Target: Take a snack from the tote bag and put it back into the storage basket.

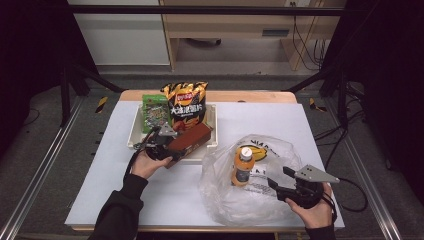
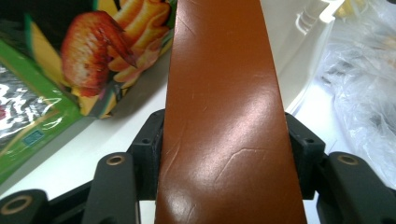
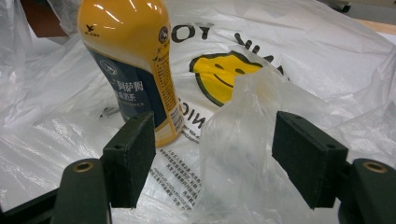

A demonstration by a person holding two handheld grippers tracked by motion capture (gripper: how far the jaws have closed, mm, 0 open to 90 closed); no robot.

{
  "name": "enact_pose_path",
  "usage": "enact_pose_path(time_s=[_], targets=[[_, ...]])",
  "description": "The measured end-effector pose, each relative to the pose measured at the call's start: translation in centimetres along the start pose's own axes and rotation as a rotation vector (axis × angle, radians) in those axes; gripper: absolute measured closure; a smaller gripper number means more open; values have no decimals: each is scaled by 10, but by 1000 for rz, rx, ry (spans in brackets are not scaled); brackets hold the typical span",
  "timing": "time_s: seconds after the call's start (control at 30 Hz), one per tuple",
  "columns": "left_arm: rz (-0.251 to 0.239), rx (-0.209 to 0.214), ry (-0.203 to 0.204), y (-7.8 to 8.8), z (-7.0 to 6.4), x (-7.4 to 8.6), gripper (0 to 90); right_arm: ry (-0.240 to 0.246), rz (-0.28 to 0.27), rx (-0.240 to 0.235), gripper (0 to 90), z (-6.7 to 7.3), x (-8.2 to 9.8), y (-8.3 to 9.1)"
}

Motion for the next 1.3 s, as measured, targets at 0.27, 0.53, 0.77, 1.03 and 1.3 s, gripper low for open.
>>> enact_pose_path(time_s=[0.27,0.53,0.77,1.03,1.3], targets=[[1,37,32,-13,0,-1,424,3,3,-2,307,0,1,-1],[-33,19,67,-7,3,-4,354,1,2,-4,307,0,1,0],[-119,-27,111,27,3,-2,392,2,-1,1,310,0,0,1],[-181,-53,155,56,-13,11,596,6,-3,6,323,0,0,1],[-142,-32,157,54,-31,26,793,10,1,8,337,0,0,1]])
Point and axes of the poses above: each handheld gripper's, and its own axes: y roughly backward along the jaws, x roughly out of its underside, z roughly to its left, the point moved 3 cm from there along -y, roughly forward along the jaws, and after that the axes turned 8 degrees about -x, right-handed, at the moved point
